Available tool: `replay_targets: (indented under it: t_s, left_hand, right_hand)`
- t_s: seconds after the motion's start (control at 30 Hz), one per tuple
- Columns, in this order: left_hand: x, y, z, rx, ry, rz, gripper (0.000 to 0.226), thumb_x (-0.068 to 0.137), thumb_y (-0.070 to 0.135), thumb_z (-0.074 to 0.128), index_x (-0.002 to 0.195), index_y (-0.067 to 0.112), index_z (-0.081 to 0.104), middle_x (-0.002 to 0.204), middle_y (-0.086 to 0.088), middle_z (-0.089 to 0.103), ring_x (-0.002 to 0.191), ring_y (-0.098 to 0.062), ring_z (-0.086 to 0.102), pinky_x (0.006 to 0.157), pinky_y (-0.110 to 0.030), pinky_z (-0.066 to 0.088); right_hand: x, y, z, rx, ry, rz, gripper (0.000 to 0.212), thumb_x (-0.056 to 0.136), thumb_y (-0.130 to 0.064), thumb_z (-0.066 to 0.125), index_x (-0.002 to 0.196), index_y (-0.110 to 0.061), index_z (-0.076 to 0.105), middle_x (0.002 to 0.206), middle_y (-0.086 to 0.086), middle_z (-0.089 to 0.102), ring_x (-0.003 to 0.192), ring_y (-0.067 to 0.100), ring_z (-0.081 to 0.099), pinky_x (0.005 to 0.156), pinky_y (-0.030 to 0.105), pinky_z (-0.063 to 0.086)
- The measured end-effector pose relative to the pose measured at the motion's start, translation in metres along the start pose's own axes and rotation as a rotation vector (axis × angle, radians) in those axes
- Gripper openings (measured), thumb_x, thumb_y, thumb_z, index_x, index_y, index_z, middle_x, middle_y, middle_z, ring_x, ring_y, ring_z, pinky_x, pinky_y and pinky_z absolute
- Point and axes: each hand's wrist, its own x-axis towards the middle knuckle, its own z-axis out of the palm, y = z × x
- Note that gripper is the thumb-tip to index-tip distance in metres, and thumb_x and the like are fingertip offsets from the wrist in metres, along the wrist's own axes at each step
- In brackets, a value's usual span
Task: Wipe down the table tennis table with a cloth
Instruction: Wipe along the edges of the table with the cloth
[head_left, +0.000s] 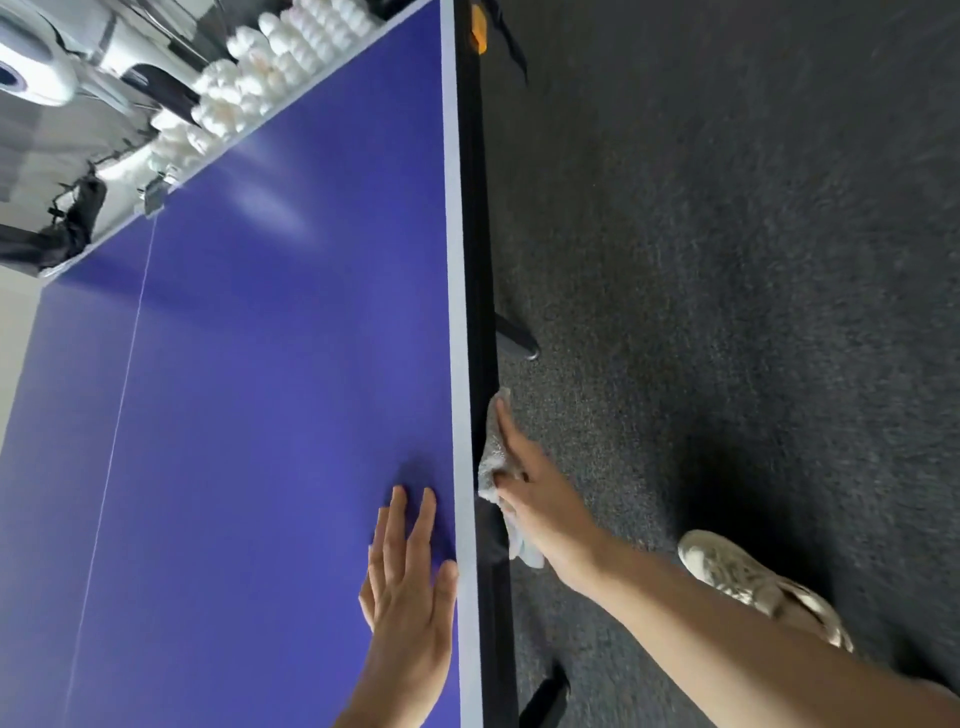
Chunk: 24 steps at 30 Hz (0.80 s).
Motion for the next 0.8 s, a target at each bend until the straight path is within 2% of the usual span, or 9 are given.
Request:
replay_targets:
  t_s: [0.1,0.2,0.27,0.37,0.47,0.57,0.63,0.7,0.8]
  left_hand:
    - [0.018,0.003,-0.015,-0.004,0.069,0.061,0.045,0.088,0.059,0.021,0.131,0.06,0.03,0.147,0.038,0.009,0.129,0.008,0.02,0.104,-0.027,0.012]
    - [0.068,0.018,-0.034,0.011,0.158,0.16,0.036,0.095,0.048,0.028,0.128,0.049,0.044,0.141,0.029,0.026,0.128,0.006,0.026,0.103,-0.022,0.012]
    - [0.112,0.038,-0.044,0.021,0.211,0.204,0.039,0.098,0.042,0.032,0.132,0.034,0.049,0.144,0.017,0.031,0.132,-0.005,0.028,0.104,-0.022,0.01]
    - [0.183,0.07,-0.054,0.02,0.231,0.244,0.041,0.102,0.033,0.036,0.141,0.021,0.045,0.155,0.004,0.028,0.141,-0.013,0.022,0.109,-0.027,0.008]
    - [0.249,0.094,-0.065,0.077,0.231,0.262,0.046,0.104,0.028,0.038,0.15,0.018,0.035,0.162,0.001,0.018,0.149,-0.017,0.011,0.116,-0.031,0.004]
    - [0.308,0.113,-0.086,0.14,0.273,0.306,0.049,0.106,0.027,0.035,0.153,0.019,0.028,0.164,-0.001,0.013,0.151,-0.018,0.006,0.119,-0.035,0.005]
    - [0.347,0.122,-0.099,0.172,0.292,0.302,0.049,0.107,0.026,0.032,0.155,0.021,0.023,0.164,0.0,0.01,0.151,-0.018,0.004,0.12,-0.037,0.006]
    - [0.379,0.128,-0.105,0.185,0.274,0.263,0.05,0.107,0.027,0.028,0.156,0.024,0.018,0.165,0.002,0.006,0.152,-0.017,0.002,0.121,-0.037,0.005]
    - [0.4,0.131,-0.098,0.134,0.281,0.217,0.049,0.108,0.026,0.025,0.156,0.025,0.016,0.165,0.004,0.007,0.151,-0.014,0.003,0.122,-0.037,0.003]
  right_hand:
    - [0.024,-0.013,-0.001,0.116,0.06,0.025,0.08,0.093,0.019,0.03,0.152,-0.034,0.034,0.15,0.008,0.041,0.096,0.007,0.057,0.063,0.01,0.047]
    - [0.033,-0.014,0.003,0.068,0.143,0.02,0.077,0.095,0.013,0.031,0.15,-0.04,0.035,0.145,0.007,0.044,0.104,0.016,0.054,0.067,0.014,0.047]
    - [0.038,-0.017,0.007,0.0,0.216,-0.047,0.075,0.097,0.01,0.031,0.146,-0.046,0.031,0.143,0.005,0.045,0.111,0.018,0.054,0.082,0.021,0.052]
    - [0.051,-0.032,0.013,-0.035,0.261,-0.16,0.078,0.093,0.014,0.03,0.145,-0.044,0.029,0.157,-0.019,0.031,0.144,-0.003,0.028,0.122,0.037,0.024]
    - [0.066,-0.039,0.015,0.023,0.223,-0.169,0.081,0.089,0.011,0.028,0.144,-0.048,0.031,0.154,-0.037,0.023,0.15,0.003,0.018,0.124,0.044,0.011]
    - [0.075,-0.04,0.009,0.061,0.185,-0.168,0.085,0.088,0.018,0.028,0.144,-0.047,0.03,0.154,-0.039,0.018,0.149,-0.005,0.007,0.114,0.017,0.029]
    - [0.086,-0.046,0.002,0.054,0.152,-0.161,0.079,0.086,0.003,0.035,0.148,-0.044,0.025,0.159,-0.033,0.011,0.148,-0.007,0.005,0.095,0.006,0.039]
    - [0.104,-0.062,-0.007,0.042,0.1,-0.162,0.079,0.083,-0.009,0.036,0.15,-0.046,0.018,0.159,-0.035,0.006,0.148,-0.003,0.007,0.101,0.017,0.043]
    - [0.148,-0.1,-0.021,-0.035,0.048,-0.216,0.075,0.087,-0.015,0.034,0.15,-0.047,0.01,0.159,-0.036,-0.002,0.149,-0.006,-0.005,0.124,0.039,0.021]
